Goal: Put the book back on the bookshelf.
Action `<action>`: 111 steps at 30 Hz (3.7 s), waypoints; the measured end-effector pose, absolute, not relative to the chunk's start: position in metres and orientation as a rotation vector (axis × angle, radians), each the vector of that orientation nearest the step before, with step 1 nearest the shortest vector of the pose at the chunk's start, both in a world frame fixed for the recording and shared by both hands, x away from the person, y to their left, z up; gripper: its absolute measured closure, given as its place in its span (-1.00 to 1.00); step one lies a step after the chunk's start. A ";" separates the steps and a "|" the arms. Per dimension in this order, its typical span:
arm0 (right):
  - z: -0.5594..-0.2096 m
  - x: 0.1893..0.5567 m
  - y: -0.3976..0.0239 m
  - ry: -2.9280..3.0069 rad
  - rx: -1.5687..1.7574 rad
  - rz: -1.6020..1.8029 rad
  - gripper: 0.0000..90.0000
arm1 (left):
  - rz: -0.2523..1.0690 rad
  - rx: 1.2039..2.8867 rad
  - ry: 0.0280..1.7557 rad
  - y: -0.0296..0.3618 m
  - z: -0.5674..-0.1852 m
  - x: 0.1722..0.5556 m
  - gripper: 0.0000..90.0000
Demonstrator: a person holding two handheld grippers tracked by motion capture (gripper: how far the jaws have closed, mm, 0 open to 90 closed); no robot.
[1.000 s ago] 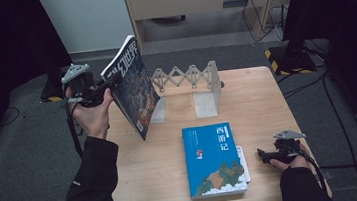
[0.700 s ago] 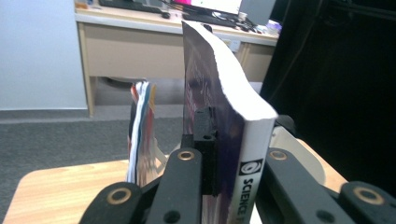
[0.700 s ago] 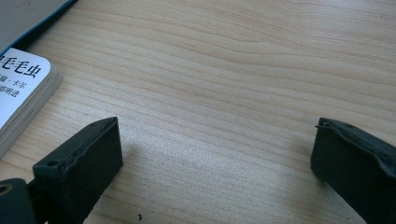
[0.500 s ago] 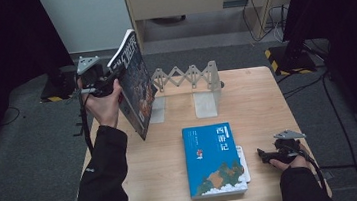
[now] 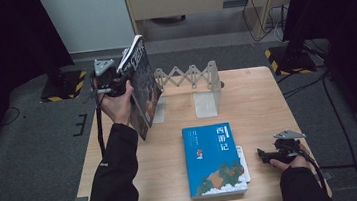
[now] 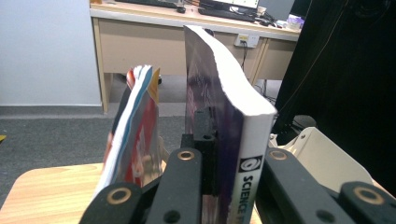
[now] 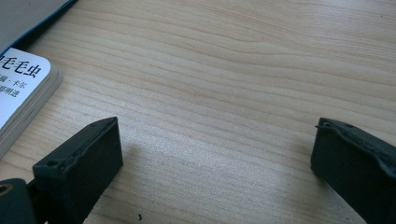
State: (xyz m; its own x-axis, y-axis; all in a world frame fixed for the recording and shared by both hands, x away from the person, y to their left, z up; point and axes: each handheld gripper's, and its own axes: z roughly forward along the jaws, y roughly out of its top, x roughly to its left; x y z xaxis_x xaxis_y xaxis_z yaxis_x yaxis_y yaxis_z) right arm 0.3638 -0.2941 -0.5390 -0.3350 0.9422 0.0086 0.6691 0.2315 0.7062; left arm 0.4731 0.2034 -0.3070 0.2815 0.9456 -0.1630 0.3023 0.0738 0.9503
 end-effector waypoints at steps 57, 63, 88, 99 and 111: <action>-0.539 0.364 -0.293 2.084 1.487 0.869 -0.96 | 0.729 1.538 1.332 0.202 -0.344 0.470 0.55; -0.539 0.364 -0.293 2.084 1.488 0.870 -0.96 | 0.711 1.554 1.402 0.199 -0.341 0.483 0.63; -0.539 0.364 -0.293 2.084 1.490 0.870 -0.96 | 0.871 1.454 1.408 0.195 -0.345 0.499 0.83; -0.539 0.364 -0.293 2.084 1.489 0.870 -0.96 | 0.917 1.469 1.400 0.190 -0.350 0.501 0.82; -0.539 0.364 -0.293 2.084 1.488 0.869 -0.96 | 0.893 1.463 1.378 0.191 -0.345 0.487 0.59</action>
